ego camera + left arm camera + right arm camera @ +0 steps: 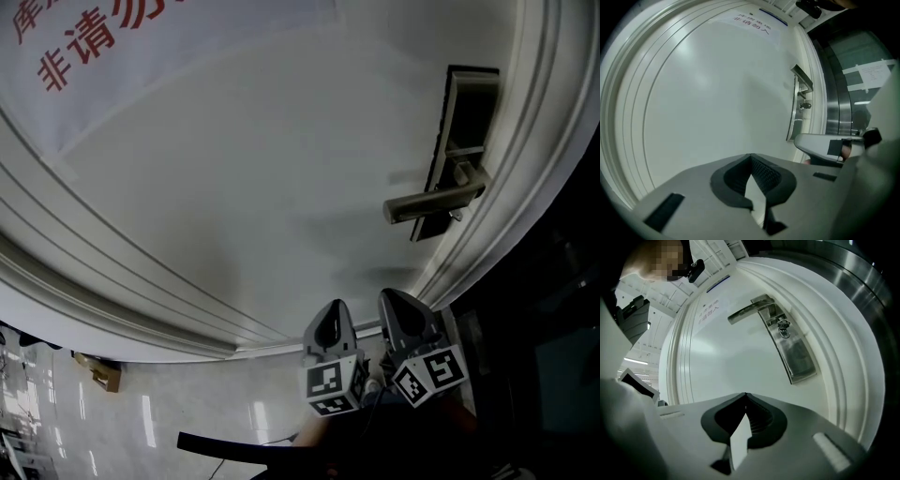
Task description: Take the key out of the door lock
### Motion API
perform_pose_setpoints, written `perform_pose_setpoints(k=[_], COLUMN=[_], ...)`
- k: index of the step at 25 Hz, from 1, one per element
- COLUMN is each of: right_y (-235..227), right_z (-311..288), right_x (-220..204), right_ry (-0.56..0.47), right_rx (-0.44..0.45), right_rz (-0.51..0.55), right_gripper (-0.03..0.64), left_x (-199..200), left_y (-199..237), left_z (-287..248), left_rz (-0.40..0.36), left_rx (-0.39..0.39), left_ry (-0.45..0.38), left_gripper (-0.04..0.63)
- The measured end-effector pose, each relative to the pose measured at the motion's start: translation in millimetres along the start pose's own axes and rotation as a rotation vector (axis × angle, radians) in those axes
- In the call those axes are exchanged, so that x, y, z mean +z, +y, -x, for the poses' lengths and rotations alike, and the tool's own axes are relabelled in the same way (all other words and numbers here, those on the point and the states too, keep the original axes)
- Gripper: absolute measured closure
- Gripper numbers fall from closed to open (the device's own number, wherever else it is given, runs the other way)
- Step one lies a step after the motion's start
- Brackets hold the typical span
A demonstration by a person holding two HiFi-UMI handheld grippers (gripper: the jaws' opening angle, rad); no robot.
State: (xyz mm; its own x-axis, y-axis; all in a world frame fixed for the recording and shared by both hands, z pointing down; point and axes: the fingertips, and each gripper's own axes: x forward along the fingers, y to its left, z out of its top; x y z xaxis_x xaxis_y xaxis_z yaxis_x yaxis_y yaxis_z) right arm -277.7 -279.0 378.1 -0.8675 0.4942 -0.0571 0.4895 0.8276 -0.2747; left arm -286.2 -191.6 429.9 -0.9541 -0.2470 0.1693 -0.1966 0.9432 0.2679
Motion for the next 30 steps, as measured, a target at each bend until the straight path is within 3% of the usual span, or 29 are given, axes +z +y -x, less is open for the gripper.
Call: perform_pose_setpoints(k=[11, 19, 23, 26, 30], right_y=[8, 16, 4, -9, -33], right_z=[-6, -5, 1, 10, 20], right_x=[13, 24, 41, 62, 89], right_ry=[-0.084, -0.133, -0.154, -0.143, -0.137], right_rx=[0.065, 0.071, 0.054, 0.062, -0.005], right_rz=[-0.01, 0.022, 0.13, 0.28, 0.496], right_gripper=[0.615, 0.614, 0.607, 0.56, 0.528], left_x=[24, 27, 24, 24, 26], left_y=[-1, 1, 6, 8, 4], left_z=[-3, -2, 0, 1, 1], left_rz=[-0.06, -0.043, -0.034, -0.023, -0.024], left_rx=[0.002, -0.011, -0.003, 0.004, 0.002], left_ry=[-0.07, -0.077, -0.079, -0.079, -0.074], left_gripper=[0.595, 0.595, 0.595, 0.595, 0.595])
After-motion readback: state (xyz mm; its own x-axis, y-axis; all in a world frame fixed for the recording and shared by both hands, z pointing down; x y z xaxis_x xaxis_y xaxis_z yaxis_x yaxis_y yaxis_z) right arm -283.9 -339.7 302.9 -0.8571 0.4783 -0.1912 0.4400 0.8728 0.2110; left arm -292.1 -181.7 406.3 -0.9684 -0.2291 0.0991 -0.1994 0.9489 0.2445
